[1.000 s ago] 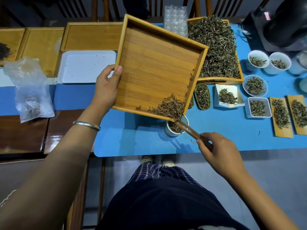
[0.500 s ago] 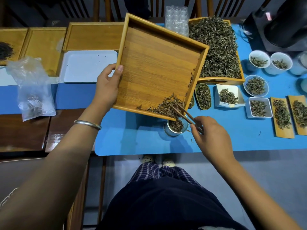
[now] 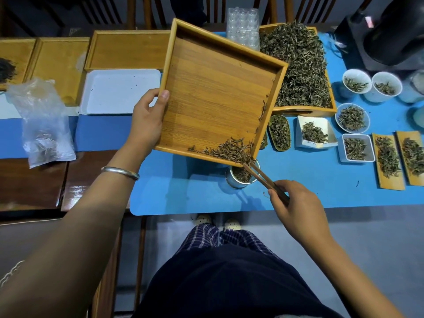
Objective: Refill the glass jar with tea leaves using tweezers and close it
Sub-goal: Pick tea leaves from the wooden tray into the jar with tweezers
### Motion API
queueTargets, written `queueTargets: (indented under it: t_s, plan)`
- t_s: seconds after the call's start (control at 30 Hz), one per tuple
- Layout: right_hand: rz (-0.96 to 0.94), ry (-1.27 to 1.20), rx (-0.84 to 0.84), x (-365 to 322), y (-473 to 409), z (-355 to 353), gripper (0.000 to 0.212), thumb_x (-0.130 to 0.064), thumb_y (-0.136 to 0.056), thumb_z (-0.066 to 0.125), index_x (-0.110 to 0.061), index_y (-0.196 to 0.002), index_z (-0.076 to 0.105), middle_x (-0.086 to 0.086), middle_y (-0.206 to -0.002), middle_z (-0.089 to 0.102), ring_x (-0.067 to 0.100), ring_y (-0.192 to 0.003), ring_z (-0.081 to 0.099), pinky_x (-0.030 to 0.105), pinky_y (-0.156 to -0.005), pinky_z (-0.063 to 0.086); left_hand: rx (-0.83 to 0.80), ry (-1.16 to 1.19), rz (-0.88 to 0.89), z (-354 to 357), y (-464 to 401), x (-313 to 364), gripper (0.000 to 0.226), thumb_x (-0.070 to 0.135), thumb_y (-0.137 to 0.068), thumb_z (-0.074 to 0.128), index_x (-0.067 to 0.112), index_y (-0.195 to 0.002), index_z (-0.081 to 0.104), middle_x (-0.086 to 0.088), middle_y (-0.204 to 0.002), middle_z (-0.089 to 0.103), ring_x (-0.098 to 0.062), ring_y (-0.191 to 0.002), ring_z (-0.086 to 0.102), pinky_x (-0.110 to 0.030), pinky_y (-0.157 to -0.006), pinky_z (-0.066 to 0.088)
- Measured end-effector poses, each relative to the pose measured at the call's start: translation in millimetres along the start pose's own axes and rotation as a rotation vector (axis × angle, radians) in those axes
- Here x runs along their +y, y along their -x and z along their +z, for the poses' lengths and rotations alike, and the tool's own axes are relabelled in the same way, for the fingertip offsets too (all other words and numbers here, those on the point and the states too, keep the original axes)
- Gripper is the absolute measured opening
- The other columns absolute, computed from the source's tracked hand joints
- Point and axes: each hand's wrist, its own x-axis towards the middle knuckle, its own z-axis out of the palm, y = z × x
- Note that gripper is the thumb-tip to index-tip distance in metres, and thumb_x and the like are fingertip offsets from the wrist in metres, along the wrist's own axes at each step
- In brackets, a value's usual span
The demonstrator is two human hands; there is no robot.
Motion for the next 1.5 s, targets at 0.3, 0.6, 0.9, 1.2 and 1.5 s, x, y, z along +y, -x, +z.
queueTargets:
  t_s: [0.3, 0.6, 0.9, 1.2, 1.5]
  plan:
    - [-0.091, -0.004, 0.049, -15.9, -5.7, -9.1, 0.018, -0.028, -0.089, 0.063, -0.016, -0.102, 0.065, 0.001, -0.090, 0.068, 0.023, -0.074, 0.063, 0.031, -0.058, 0.044, -0.009, 0.019, -0.017, 0.2, 0.7, 0.5, 0.017, 0.030, -0.104, 0.046, 0.019, -0.105, 0.059, 0.030, -0.077, 0.069, 0.012, -0.073, 0.064, -0.008, -0.062, 0.049]
    - [-0.394, 0.042, 0.043, -81.4, -46.6, 5.1, 0.023, -0.029, -0.094, 0.055, -0.018, -0.113, 0.063, 0.002, -0.105, 0.068, 0.026, -0.091, 0.064, 0.034, -0.061, 0.050, 0.003, 0.029, -0.020, 0.0, 0.3, 0.0, 0.018, 0.032, -0.103, 0.048, 0.019, -0.105, 0.061, 0.025, -0.076, 0.069, 0.012, -0.072, 0.063, -0.009, -0.062, 0.049]
    - [-0.559, 0.225, 0.065, -108.3, -69.4, 17.6, 0.021, -0.026, -0.097, 0.046, -0.016, -0.109, 0.060, 0.002, -0.099, 0.062, 0.025, -0.090, 0.059, 0.030, -0.059, 0.034, 0.002, 0.036, -0.007, -0.2, 2.1, 2.3, 0.018, 0.031, -0.103, 0.047, 0.018, -0.107, 0.060, 0.018, -0.085, 0.067, 0.013, -0.075, 0.064, -0.007, -0.061, 0.048]
    - [-0.593, 0.349, 0.090, -67.6, -62.3, -0.5, 0.012, -0.018, -0.090, 0.061, -0.011, -0.096, 0.069, 0.005, -0.078, 0.065, 0.028, -0.070, 0.063, 0.030, -0.047, 0.042, -0.004, 0.030, -0.012, -1.5, 0.6, -0.1, 0.019, 0.032, -0.103, 0.047, 0.019, -0.106, 0.060, 0.015, -0.089, 0.065, 0.013, -0.074, 0.063, -0.007, -0.061, 0.047]
    - [-0.553, 0.360, 0.131, -24.8, -57.4, -4.0, 0.021, -0.022, -0.085, 0.070, -0.015, -0.106, 0.070, 0.002, -0.078, 0.068, 0.027, -0.064, 0.064, 0.027, -0.042, 0.041, 0.014, 0.033, -0.045, -2.4, 0.9, 2.7, 0.015, 0.038, -0.101, 0.049, 0.032, -0.097, 0.063, 0.025, -0.081, 0.069, 0.011, -0.075, 0.063, -0.009, -0.064, 0.049]
